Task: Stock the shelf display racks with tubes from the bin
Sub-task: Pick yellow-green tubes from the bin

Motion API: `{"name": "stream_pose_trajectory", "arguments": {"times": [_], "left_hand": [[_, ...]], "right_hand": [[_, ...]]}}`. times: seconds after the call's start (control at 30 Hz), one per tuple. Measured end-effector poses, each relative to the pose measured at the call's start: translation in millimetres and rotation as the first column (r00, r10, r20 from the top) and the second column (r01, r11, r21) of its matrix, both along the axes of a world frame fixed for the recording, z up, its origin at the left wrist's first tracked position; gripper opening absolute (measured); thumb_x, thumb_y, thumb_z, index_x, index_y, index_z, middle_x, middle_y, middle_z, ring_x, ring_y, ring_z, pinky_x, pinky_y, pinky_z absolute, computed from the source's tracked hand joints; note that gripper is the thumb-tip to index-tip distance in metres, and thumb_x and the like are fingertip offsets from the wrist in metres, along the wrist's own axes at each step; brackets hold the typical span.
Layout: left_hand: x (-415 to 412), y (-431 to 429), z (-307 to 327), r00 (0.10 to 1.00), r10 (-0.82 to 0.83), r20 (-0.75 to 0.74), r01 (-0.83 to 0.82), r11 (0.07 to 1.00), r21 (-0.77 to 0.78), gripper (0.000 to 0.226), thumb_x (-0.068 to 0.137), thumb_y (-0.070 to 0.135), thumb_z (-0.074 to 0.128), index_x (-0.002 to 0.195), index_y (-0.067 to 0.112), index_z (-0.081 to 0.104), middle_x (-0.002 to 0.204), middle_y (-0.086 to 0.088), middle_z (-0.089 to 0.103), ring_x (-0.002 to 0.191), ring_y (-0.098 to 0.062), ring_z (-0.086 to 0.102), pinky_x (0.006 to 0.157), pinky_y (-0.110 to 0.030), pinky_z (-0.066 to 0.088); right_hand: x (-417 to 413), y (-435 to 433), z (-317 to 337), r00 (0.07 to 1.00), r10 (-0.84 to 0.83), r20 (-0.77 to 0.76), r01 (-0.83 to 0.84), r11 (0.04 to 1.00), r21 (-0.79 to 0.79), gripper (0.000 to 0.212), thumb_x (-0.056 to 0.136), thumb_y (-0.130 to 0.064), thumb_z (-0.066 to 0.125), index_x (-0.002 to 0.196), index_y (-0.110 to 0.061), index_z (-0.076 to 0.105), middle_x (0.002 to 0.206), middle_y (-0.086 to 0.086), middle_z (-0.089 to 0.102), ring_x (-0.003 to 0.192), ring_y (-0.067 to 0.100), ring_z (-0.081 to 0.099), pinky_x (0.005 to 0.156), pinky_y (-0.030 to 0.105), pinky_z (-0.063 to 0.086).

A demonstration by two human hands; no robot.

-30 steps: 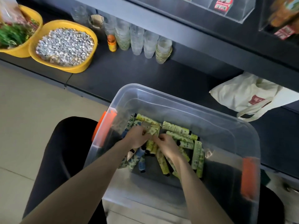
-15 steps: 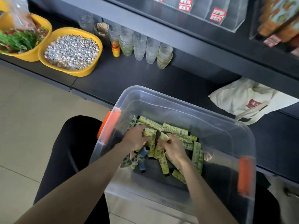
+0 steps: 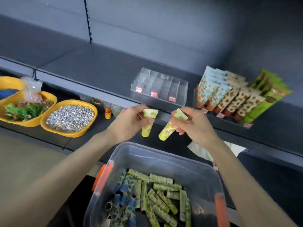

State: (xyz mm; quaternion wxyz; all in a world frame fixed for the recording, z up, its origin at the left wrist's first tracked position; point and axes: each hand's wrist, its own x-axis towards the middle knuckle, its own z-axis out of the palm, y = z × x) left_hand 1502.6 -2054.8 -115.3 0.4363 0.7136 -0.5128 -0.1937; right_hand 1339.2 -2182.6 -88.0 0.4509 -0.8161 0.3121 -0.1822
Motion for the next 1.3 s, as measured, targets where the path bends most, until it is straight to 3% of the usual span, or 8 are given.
{"name": "stream_pose_trajectory", "arguments": {"times": [0.1, 0.2, 0.37, 0.57, 0.77, 0.97, 1.17, 1.3], "left_hand": [[22, -16, 55, 0.998, 0.028, 0.049, -0.021, 0.991, -0.133, 0.011, 0.084, 0.024, 0.067, 0.081, 0.019, 0.058, 0.068, 0.004, 0.061, 0.063, -0.016, 0.058, 0.065, -0.026, 0.046], [43, -38, 97, 0.990, 0.066, 0.123, -0.039, 0.976, -0.216, 0.011, 0.084, 0.023, 0.067, 0.085, 0.014, 0.060, 0.070, 0.008, 0.061, 0.066, -0.012, 0.056, 0.067, -0.022, 0.042], [78, -88, 122, 0.969, 0.063, 0.241, -0.021, 0.985, -0.172, 0.013, 0.085, 0.019, 0.065, 0.093, 0.010, 0.063, 0.084, -0.004, 0.065, 0.079, -0.022, 0.063, 0.072, -0.025, 0.045], [112, -144, 101, 0.967, -0.013, 0.254, 0.023, 0.999, -0.039, 0.010, 0.084, 0.015, 0.066, 0.092, 0.011, 0.064, 0.083, -0.002, 0.062, 0.078, -0.019, 0.057, 0.076, -0.026, 0.046], [130, -185, 87, 0.968, -0.106, 0.228, 0.104, 0.994, 0.021, 0.011, 0.085, 0.017, 0.065, 0.093, 0.009, 0.065, 0.083, -0.003, 0.063, 0.076, -0.017, 0.059, 0.077, -0.026, 0.047], [142, -209, 78, 0.950, -0.187, 0.250, 0.155, 0.978, 0.141, 0.009, 0.086, 0.018, 0.065, 0.091, 0.011, 0.065, 0.071, 0.001, 0.060, 0.066, -0.009, 0.054, 0.067, -0.022, 0.042], [146, -216, 79, 0.933, -0.255, 0.256, 0.196, 0.952, 0.235, 0.003, 0.088, 0.020, 0.061, 0.087, 0.018, 0.061, 0.078, -0.004, 0.059, 0.066, -0.012, 0.051, 0.057, -0.018, 0.039], [145, -218, 84, 0.928, -0.264, 0.262, 0.186, 0.940, 0.287, 0.014, 0.089, 0.021, 0.059, 0.102, 0.016, 0.058, 0.081, 0.000, 0.059, 0.079, -0.016, 0.054, 0.071, -0.023, 0.039]], "right_hand": [[19, -17, 60, 0.997, 0.026, 0.068, -0.013, 0.984, -0.178, 0.018, 0.084, -0.005, 0.066, 0.083, -0.022, 0.063, 0.067, 0.003, 0.062, 0.051, 0.007, 0.055, 0.053, 0.025, 0.052], [41, -34, 102, 0.999, 0.014, 0.047, 0.003, 0.939, -0.344, 0.009, 0.084, -0.008, 0.064, 0.089, -0.015, 0.066, 0.074, 0.013, 0.068, 0.059, 0.017, 0.060, 0.070, 0.039, 0.055], [85, -64, 132, 0.993, -0.057, -0.106, -0.010, 0.838, -0.545, 0.004, 0.085, -0.011, 0.061, 0.083, -0.007, 0.062, 0.076, 0.014, 0.064, 0.078, 0.032, 0.061, 0.075, 0.036, 0.049], [126, -111, 109, 0.973, -0.115, -0.203, 0.000, 0.870, -0.493, 0.018, 0.087, -0.012, 0.060, 0.105, -0.011, 0.063, 0.091, 0.009, 0.054, 0.086, 0.022, 0.046, 0.073, 0.024, 0.033], [145, -142, 91, 0.951, -0.175, -0.257, 0.020, 0.859, -0.511, 0.037, 0.092, -0.012, 0.058, 0.129, -0.009, 0.054, 0.121, 0.016, 0.054, 0.108, 0.032, 0.054, 0.080, 0.026, 0.036], [157, -157, 76, 0.931, -0.171, -0.323, -0.015, 0.865, -0.502, 0.019, 0.090, -0.011, 0.059, 0.109, -0.008, 0.063, 0.107, 0.018, 0.060, 0.083, 0.026, 0.054, 0.069, 0.027, 0.036], [160, -160, 73, 0.917, -0.140, -0.374, -0.061, 0.876, -0.479, 0.015, 0.090, -0.009, 0.057, 0.102, -0.008, 0.065, 0.102, 0.019, 0.064, 0.089, 0.029, 0.058, 0.071, 0.030, 0.041], [162, -161, 76, 0.916, -0.134, -0.379, -0.070, 0.875, -0.478, 0.016, 0.089, -0.006, 0.058, 0.102, -0.007, 0.067, 0.104, 0.016, 0.065, 0.095, 0.030, 0.062, 0.074, 0.034, 0.047]]}}
